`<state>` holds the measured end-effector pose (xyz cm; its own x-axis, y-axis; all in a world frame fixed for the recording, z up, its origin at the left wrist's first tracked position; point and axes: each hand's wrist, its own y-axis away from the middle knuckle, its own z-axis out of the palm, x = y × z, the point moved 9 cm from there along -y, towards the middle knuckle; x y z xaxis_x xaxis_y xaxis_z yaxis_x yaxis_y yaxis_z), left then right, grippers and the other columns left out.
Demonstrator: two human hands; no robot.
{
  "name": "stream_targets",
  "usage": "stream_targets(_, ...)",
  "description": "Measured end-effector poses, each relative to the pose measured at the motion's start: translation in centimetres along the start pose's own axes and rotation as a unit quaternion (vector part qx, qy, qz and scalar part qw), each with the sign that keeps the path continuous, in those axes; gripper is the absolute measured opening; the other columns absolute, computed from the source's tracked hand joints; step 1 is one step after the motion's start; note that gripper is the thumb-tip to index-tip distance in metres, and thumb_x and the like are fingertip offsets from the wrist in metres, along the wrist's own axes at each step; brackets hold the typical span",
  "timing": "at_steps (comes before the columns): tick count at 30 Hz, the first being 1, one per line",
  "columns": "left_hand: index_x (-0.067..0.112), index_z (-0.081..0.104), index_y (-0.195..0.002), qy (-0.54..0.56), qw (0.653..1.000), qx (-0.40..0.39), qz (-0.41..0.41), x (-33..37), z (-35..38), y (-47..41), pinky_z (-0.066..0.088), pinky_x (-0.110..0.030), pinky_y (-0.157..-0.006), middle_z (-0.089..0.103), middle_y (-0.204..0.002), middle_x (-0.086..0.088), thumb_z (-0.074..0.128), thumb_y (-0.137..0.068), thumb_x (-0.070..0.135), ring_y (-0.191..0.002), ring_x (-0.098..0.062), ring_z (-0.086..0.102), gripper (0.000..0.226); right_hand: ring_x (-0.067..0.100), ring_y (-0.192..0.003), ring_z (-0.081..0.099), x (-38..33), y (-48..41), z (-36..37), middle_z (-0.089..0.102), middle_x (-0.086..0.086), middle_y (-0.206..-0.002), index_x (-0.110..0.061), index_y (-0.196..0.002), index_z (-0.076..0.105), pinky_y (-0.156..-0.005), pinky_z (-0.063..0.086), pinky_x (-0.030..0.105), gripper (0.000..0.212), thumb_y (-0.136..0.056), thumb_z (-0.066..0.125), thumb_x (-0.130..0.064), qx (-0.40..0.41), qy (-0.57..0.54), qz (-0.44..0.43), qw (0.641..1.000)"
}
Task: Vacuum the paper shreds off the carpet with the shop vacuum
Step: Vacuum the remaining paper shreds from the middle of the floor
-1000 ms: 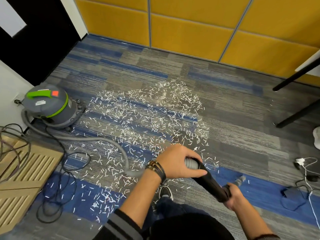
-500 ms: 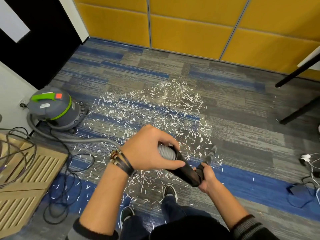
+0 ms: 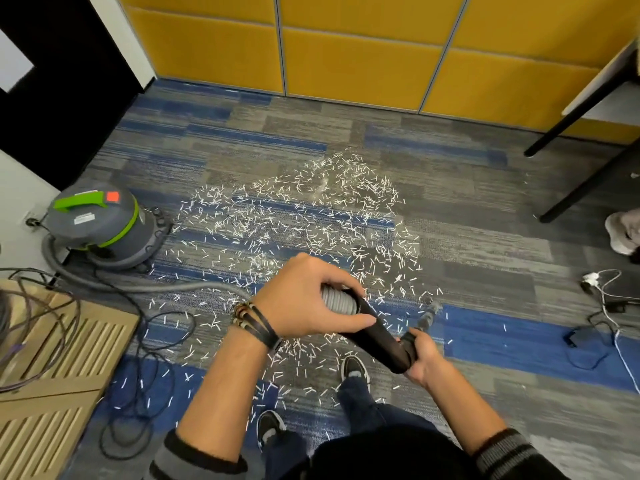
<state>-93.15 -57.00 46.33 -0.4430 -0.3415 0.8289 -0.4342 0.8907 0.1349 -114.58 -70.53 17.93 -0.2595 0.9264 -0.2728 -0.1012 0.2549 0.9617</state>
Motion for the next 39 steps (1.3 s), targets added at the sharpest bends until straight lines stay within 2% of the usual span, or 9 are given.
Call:
stream_targets(9, 0.027, 0.083, -0.097, 0.034, 0.999, -0.022, 0.006, -2.4, 4.7, -0.6, 0.058, -0.024, -0.082, 0.078, -0.087, 0.014, 0.089, -0.078, 0.041, -0.084, -0.005, 0.071, 0.024, 0.036, -0.052, 0.068, 1.8, 0.9, -7.7, 0.059, 0.02, -0.087, -0.009, -0.118, 0.04, -0.043, 0.055, 0.044, 0.025, -0.106, 0.036, -0.031, 0.071, -0.005, -0.012, 0.997)
stream_targets(13, 0.027, 0.083, -0.098, 0.014, 0.998, -0.035, 0.056, 0.9, 7.4, -3.2, 0.054, -0.018, -0.083, 0.078, -0.086, 0.015, 0.09, -0.078, 0.04, -0.082, -0.003, 0.069, 0.025, 0.028, -0.06, 0.056, -2.1, 1.1, -10.3, 0.058, 0.012, -0.053, -0.011, -0.084, 0.046, -0.06, 0.049, 0.04, 0.027, -0.104, 0.039, -0.028, 0.086, -0.031, -0.05, 0.995)
stream_targets(17, 0.03, 0.082, -0.104, 0.012, 0.997, -0.051, 0.051, 1.6, 11.7, -7.1, 0.054, -0.017, -0.083, 0.075, -0.088, 0.02, 0.087, -0.081, 0.046, -0.081, 0.001, 0.068, 0.029, 0.024, -0.065, 0.054, -7.2, -0.4, -13.8, 0.054, 0.009, -0.077, -0.015, -0.088, 0.045, -0.058, 0.054, 0.037, 0.022, -0.102, 0.042, -0.032, 0.134, -0.023, -0.067, 0.989)
stream_targets(19, 0.031, 0.081, -0.107, 0.003, 0.997, -0.062, 0.045, 1.5, 13.7, -8.7, 0.049, -0.012, -0.081, 0.073, -0.087, 0.021, 0.084, -0.083, 0.049, -0.077, 0.004, 0.063, 0.03, 0.024, -0.063, 0.055, -8.7, -1.7, -15.0, 0.055, 0.01, -0.075, -0.014, -0.087, 0.047, -0.049, 0.054, 0.033, 0.026, -0.103, 0.042, -0.034, 0.146, -0.011, -0.054, 0.988)
stream_targets(21, 0.031, 0.08, -0.109, -0.012, 0.997, -0.07, 0.034, 1.3, 15.3, -9.7, 0.052, -0.019, -0.084, 0.077, -0.092, 0.014, 0.081, -0.085, 0.052, -0.078, -0.001, 0.064, 0.032, 0.025, -0.055, 0.057, -9.6, -2.9, -15.3, 0.058, 0.012, -0.065, -0.011, -0.084, 0.047, -0.048, 0.053, 0.032, 0.03, -0.104, 0.04, -0.033, 0.141, 0.009, -0.031, 0.989)
stream_targets(26, 0.033, 0.08, -0.111, -0.026, 0.999, -0.03, -0.008, -0.3, 12.5, -9.9, 0.058, -0.027, -0.089, 0.079, -0.096, 0.012, 0.083, -0.082, 0.054, -0.087, -0.006, 0.071, 0.036, 0.025, -0.067, 0.054, -9.7, -5.3, -11.7, 0.054, 0.012, -0.078, -0.013, -0.103, 0.042, -0.067, 0.05, 0.04, 0.015, -0.103, 0.041, -0.029, 0.107, 0.045, -0.017, 0.993)
stream_targets(31, 0.036, 0.08, -0.107, -0.069, 0.997, 0.014, 0.011, 0.5, 5.0, -7.8, 0.054, -0.014, -0.083, 0.076, -0.092, 0.022, 0.085, -0.076, 0.057, -0.084, 0.004, 0.069, 0.038, 0.02, -0.061, 0.051, -8.2, -4.5, -1.8, 0.051, 0.007, -0.07, -0.015, -0.088, 0.041, -0.061, 0.05, 0.035, 0.021, -0.104, 0.041, -0.029, -0.004, -0.016, -0.017, 1.0)
stream_targets(35, 0.039, 0.08, -0.099, -0.095, 0.994, 0.054, 0.009, 0.8, 0.6, -4.2, 0.056, -0.018, -0.082, 0.074, -0.087, 0.026, 0.075, -0.068, 0.072, -0.082, 0.005, 0.069, 0.046, 0.02, -0.052, 0.052, -5.6, -3.2, 3.5, 0.051, 0.006, -0.06, -0.013, -0.087, 0.044, -0.054, 0.052, 0.027, 0.024, -0.103, 0.044, -0.031, -0.063, -0.035, 0.003, 0.997)
stream_targets(39, 0.038, 0.076, -0.102, -0.166, 0.984, -0.043, -0.054, -0.5, 2.5, -1.3, 0.058, -0.025, -0.078, 0.071, -0.087, 0.021, 0.077, -0.068, 0.075, -0.081, 0.001, 0.064, 0.05, 0.021, -0.051, 0.054, -1.3, -3.1, 3.2, 0.052, 0.008, -0.059, -0.01, -0.085, 0.047, -0.054, 0.053, 0.032, 0.034, -0.101, 0.045, -0.039, -0.061, -0.074, 0.009, 0.995)
